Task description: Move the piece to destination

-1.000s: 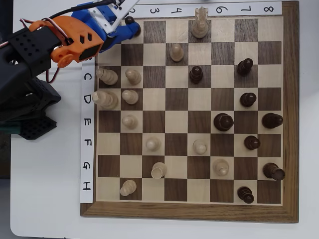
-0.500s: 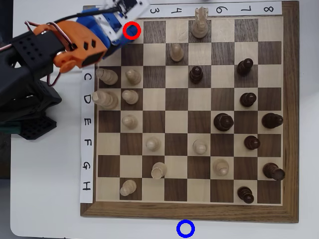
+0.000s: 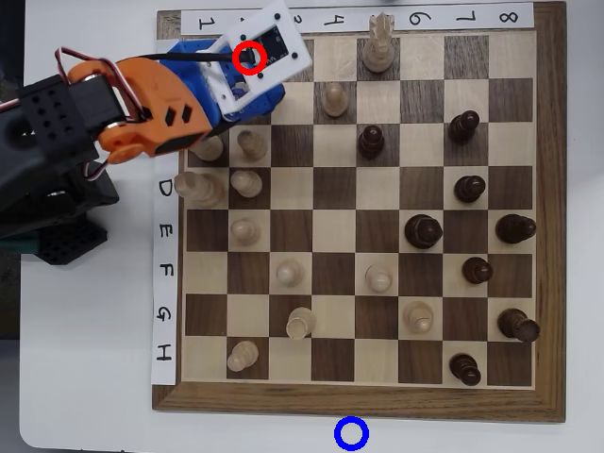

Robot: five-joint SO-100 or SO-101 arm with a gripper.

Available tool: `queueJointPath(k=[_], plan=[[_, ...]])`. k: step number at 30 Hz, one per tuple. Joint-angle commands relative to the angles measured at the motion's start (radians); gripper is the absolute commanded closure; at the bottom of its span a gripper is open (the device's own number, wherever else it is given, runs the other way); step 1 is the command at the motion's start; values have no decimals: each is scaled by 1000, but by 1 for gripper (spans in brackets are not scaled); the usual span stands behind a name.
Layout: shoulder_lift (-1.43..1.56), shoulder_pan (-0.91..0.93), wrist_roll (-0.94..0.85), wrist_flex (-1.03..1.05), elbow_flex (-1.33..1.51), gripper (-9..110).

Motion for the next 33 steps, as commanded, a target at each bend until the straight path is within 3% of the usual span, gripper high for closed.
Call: queueJointPath(k=[1,21,33], plan=[[176,67,256,126,-350,101],[-49,428,107,158,-792,101],[-408,612,92,282,-1281,101]])
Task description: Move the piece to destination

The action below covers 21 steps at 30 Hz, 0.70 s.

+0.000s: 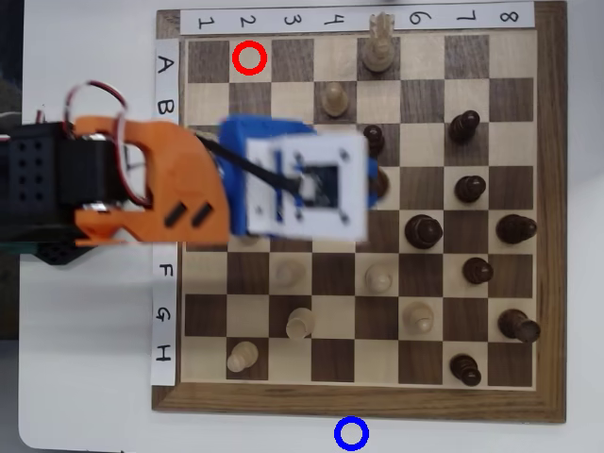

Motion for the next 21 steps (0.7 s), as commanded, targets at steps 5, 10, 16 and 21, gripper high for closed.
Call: queueJointPath(k=[5,10,16,21], plan=[[-282,198,74,127,-713,101],[-353,261,54,160,-793,101],[-434,345,20,153,-839,101],[-543,403,8,169,-943,101]])
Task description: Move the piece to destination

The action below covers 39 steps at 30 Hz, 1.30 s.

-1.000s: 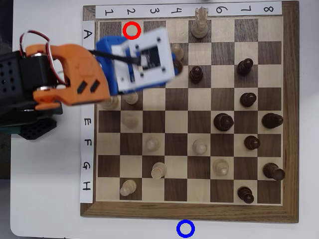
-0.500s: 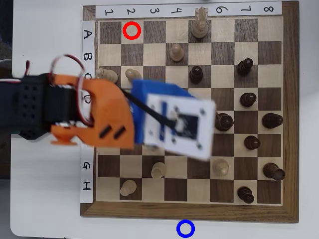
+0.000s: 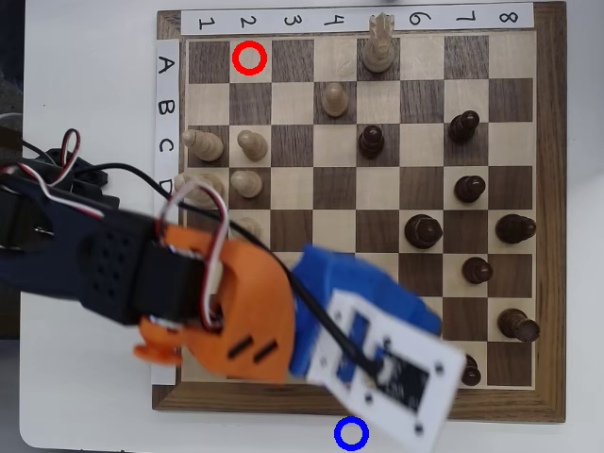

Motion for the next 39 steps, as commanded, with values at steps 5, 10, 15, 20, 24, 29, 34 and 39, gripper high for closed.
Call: queueJointPath(k=[5,10,15,20,24,29,34,39], plan=[[-222,167,-6,80,-548,101],[-310,204,-17,112,-647,101],[-328,235,-21,117,-623,101],[-385,268,-31,104,-617,101],[-419,293,-41,83,-588,101],[-433,319,-46,38,-502,101],[-416,344,-63,-40,-379,101],[-393,357,-84,-107,-276,101]])
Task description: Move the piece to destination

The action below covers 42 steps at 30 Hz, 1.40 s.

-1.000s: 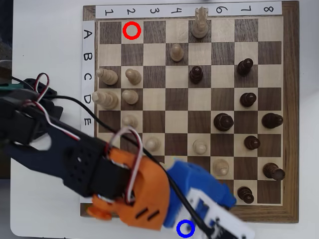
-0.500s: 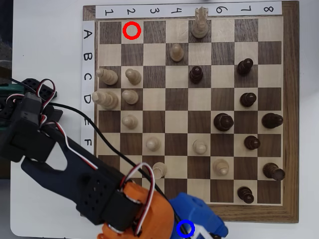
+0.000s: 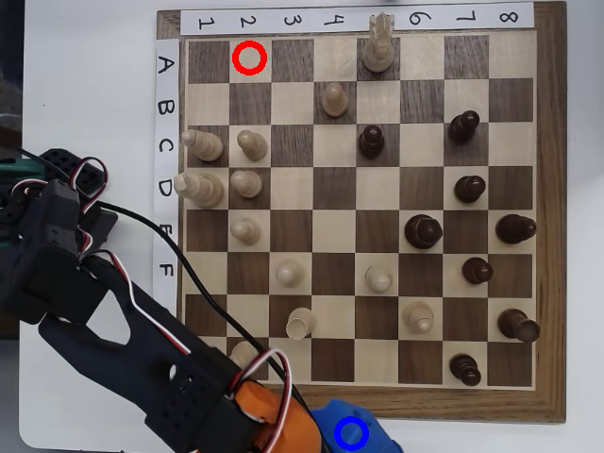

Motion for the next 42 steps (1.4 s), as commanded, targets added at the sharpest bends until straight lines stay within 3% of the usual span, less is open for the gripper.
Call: queueJointPath(k=[1,24,42], plan=[[77,51,-51,-153,57,101],[193,78,-124,-548,571,101],[272,52,-120,-655,742,101]])
